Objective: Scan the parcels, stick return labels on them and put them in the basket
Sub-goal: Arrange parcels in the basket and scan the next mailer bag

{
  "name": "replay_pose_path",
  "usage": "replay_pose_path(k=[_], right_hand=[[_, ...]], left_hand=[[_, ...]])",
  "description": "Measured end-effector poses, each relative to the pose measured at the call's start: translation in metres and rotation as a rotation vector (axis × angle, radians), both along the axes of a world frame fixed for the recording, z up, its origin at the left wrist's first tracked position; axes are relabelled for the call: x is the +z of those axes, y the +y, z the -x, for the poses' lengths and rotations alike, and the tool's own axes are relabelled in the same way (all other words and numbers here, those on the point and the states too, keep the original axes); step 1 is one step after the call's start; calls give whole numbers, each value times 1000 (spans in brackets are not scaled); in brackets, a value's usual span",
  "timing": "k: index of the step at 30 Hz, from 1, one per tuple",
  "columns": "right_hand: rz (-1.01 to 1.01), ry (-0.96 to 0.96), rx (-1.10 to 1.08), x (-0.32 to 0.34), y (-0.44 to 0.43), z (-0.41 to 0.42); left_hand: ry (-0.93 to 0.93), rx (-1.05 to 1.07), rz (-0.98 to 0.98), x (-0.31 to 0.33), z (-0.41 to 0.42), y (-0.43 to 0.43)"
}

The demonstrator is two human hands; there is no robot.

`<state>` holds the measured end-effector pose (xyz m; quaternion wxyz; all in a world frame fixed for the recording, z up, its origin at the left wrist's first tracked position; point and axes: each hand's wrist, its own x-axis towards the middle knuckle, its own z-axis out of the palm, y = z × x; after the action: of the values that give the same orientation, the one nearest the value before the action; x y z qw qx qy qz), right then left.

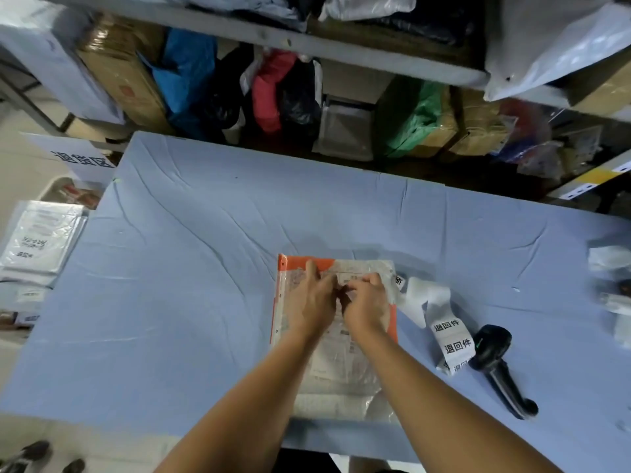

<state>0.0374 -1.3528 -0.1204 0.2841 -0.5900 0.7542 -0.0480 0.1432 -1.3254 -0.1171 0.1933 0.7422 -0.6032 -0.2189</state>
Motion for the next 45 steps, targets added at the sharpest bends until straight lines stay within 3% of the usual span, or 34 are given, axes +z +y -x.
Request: replay_pose_path(k=[3,8,12,16,20,24,28,35,45], right_hand=[[38,59,27,7,8,15],[35,130,-56,17,26,44],[-64,-63,-136,25,49,65],[-186,-254,-103,31,72,78],[-187,-461,-16,33,82,82],[-166,-461,53,35,86,88],[-173,-418,70,37,98,83],[-164,-530,154,60,136,22],[-55,-688,335,99,214,-184]], left_hand=[[75,152,-38,-1,-11,10],[11,307,-191,5,-26,36],[-30,446,-336,18,-24,71],[194,604,-452,18,-8,104],[461,767,-380,24,3,115],[646,835,-296,33,11,132],[696,866,-207,44,11,158],[718,931,-37,79,-36,214],[685,952,205,116,-228,322]])
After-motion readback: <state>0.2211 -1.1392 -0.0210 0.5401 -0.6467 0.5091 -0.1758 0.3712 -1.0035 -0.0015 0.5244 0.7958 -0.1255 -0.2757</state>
